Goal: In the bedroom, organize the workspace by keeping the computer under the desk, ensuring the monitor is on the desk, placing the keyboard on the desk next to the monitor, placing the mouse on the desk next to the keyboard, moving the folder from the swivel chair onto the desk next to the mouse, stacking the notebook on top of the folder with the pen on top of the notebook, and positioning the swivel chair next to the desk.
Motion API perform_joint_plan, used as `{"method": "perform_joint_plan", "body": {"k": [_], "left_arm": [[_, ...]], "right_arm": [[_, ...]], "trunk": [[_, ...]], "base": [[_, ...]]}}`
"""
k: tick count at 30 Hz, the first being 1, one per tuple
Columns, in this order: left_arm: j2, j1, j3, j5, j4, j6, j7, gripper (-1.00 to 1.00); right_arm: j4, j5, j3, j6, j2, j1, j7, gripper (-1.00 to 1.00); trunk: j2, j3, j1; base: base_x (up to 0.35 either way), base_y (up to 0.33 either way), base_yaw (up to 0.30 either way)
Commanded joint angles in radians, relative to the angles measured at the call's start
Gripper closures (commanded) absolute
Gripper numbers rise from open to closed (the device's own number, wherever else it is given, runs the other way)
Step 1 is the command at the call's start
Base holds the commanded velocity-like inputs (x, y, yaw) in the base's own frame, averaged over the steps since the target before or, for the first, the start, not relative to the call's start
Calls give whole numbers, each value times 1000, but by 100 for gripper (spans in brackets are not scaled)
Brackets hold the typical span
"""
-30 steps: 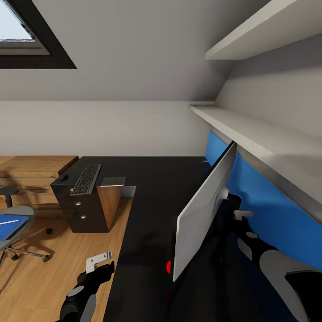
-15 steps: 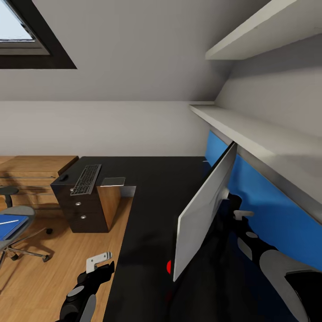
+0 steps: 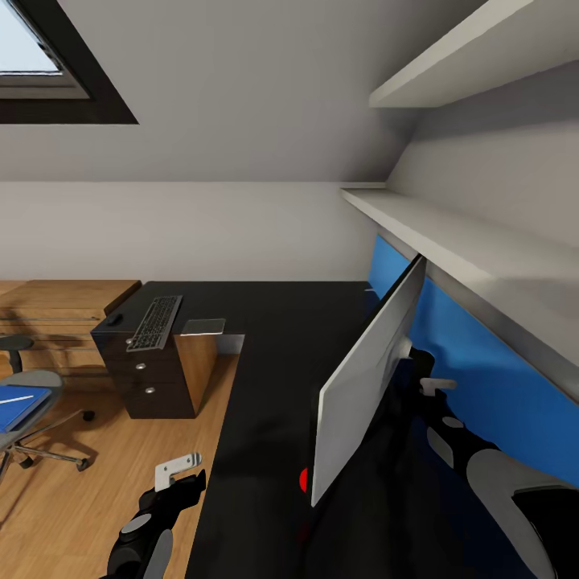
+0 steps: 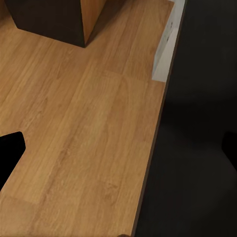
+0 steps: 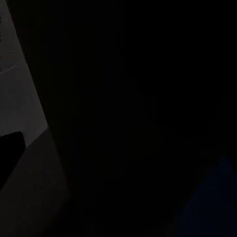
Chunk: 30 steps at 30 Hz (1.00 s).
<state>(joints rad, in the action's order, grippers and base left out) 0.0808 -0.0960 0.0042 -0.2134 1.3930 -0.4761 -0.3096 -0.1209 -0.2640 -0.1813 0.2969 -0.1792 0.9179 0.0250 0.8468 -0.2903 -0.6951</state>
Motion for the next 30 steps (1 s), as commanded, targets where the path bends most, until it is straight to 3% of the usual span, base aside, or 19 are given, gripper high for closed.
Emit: {"method": "perform_joint_plan", "body": {"k": [1, 11, 30], "left_arm": [[0, -1, 0, -11, 1, -3, -6, -100], [0, -1, 0, -11, 1, -4, -6, -100], [0, -1, 1, -10, 1, -4, -6, -100]], "right_arm": [[1, -11, -7, 4, 0, 1, 3, -100], [2, -11, -8, 4, 0, 1, 3, -100], [2, -11, -7, 4, -1, 1, 3, -100]], "trunk": [[1, -1, 0], [1, -1, 0], [1, -1, 0]], "base": [[0, 0, 0], [-80, 0, 0], [-196, 0, 0]]}}
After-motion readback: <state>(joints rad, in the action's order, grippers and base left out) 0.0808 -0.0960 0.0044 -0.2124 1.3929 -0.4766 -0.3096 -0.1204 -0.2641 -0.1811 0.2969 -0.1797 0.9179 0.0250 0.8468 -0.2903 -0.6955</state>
